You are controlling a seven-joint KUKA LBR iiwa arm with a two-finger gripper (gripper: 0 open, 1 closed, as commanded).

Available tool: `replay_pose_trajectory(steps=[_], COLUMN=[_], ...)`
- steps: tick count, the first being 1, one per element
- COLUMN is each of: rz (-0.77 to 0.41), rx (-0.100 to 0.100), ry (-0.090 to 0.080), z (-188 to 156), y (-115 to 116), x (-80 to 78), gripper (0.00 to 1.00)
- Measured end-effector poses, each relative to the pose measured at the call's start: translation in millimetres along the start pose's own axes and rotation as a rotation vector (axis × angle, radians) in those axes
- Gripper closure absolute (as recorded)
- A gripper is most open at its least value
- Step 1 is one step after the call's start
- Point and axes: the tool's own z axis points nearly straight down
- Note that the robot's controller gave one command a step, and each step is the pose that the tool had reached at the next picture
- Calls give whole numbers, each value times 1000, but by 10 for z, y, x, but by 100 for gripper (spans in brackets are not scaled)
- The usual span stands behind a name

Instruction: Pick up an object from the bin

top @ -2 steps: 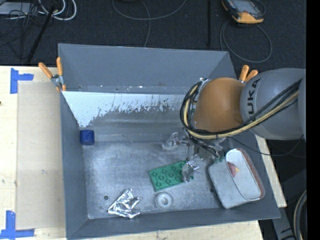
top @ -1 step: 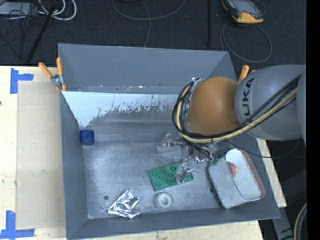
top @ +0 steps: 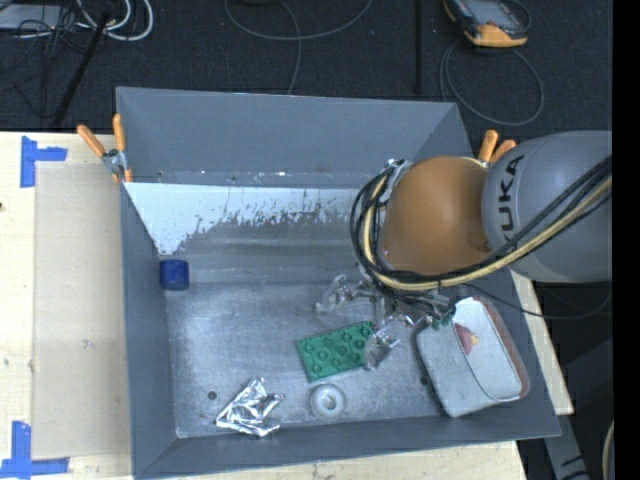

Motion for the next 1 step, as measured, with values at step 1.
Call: replay_pose_trajectory(steps=[1], rz=[-102], rx=[1], ry=[-3], z=[325], y=[-12], x=[-38], gripper=[0])
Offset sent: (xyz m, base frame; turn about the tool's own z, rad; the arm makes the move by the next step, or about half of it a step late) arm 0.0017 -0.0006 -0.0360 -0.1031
